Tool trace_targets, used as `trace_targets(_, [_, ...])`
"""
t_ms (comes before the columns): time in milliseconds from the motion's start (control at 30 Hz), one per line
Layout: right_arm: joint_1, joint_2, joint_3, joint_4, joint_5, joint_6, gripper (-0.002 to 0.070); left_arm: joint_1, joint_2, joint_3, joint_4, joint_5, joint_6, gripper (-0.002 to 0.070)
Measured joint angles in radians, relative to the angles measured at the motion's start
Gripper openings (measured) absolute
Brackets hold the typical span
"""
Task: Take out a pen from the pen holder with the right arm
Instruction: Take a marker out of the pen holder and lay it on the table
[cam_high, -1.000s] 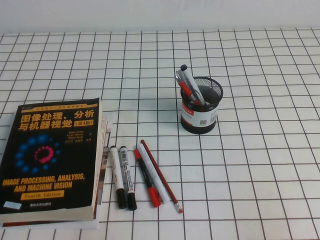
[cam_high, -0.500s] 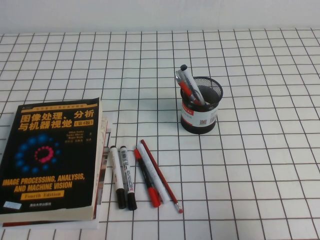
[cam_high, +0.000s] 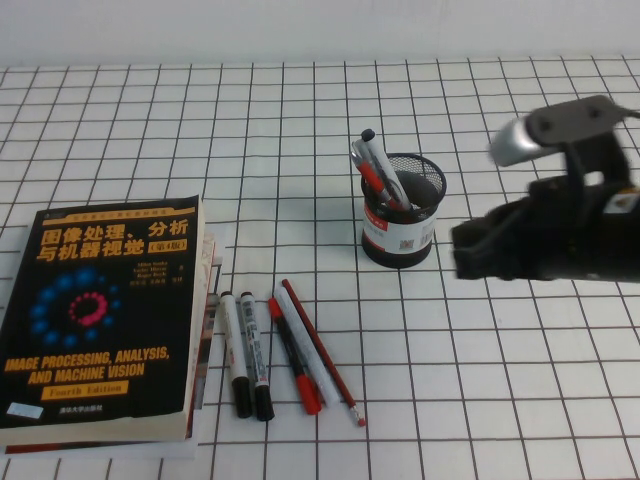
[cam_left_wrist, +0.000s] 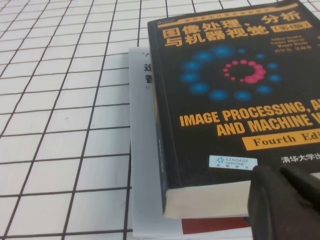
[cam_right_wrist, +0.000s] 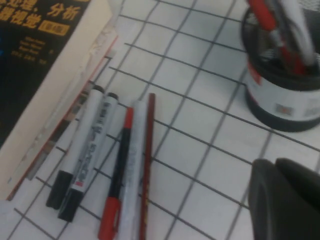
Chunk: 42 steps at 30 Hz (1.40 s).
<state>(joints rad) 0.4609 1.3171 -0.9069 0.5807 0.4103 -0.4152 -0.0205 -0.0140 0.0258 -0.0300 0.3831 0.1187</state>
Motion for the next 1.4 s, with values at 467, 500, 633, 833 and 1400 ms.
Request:
trace_targets(467, [0.233,0.334,-0.168,-0.098,-0.374,-0.032,0.0215,0.0,0.0,0.0,0.0,0.0,0.0,-0.0004])
trace_targets(500, [0.242,0.345,-0.17,-0.126,-0.41,-0.034,0.026,0.0,0.0,0.0,0.0,0.0,0.0,-0.0004])
trace_targets(633, [0.254,0.405,-0.164,-0.22,-0.594,-0.034,0.0342,0.0,0.0,0.0,0.0,0.0,0.0,-0.0004])
trace_targets(833, [0.254,0.507,-0.159,-0.236,-0.805,-0.109,0.0351,0.0,0.0,0.0,0.0,0.0,0.0,-0.0004])
trace_targets(1400, [0.256,0.566,-0.161,-0.015,-0.983,-0.292,0.0284,0.0,0.0,0.0,0.0,0.0,0.0,-0.0004])
